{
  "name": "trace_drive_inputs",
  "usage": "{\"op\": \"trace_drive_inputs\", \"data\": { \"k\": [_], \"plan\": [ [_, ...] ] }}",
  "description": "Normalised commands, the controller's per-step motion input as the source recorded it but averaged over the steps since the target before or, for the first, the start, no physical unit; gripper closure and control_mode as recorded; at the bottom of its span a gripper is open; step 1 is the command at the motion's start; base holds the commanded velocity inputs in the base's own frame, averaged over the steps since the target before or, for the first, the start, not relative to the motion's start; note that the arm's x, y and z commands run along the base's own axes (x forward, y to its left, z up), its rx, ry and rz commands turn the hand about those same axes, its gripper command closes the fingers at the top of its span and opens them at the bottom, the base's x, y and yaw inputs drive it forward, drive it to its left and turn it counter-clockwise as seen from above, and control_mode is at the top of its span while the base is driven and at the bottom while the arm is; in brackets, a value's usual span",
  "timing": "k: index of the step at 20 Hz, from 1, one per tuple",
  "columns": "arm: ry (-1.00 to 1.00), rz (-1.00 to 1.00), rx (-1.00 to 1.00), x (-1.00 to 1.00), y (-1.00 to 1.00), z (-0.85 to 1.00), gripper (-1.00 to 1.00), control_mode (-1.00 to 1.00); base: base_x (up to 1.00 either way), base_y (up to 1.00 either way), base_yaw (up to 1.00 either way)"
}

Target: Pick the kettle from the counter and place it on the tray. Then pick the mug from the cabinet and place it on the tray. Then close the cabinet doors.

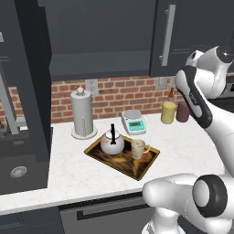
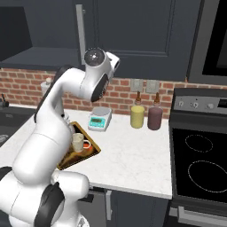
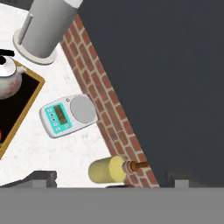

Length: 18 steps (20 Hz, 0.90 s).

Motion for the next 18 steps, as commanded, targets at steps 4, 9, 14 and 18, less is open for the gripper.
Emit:
{"op": "trace_drive_inputs", "data": {
  "k": [4, 9, 14, 18],
  "plan": [
    [0.07, 0.0, 0.0, -0.57, -0.3, -0.78, -1.0, -1.0, 0.0, 0.0, 0.0],
    [0.0, 0.0, 0.0, -0.89, -0.01, -0.03, -1.0, -1.0, 0.0, 0.0, 0.0],
    [0.0, 0.0, 0.0, -0.85, 0.14, 0.01, -1.0, -1.0, 0.0, 0.0, 0.0],
    [0.01, -0.03, -0.03, -0.73, 0.39, 0.04, -1.0, -1.0, 0.0, 0.0, 0.0]
  ]
}}
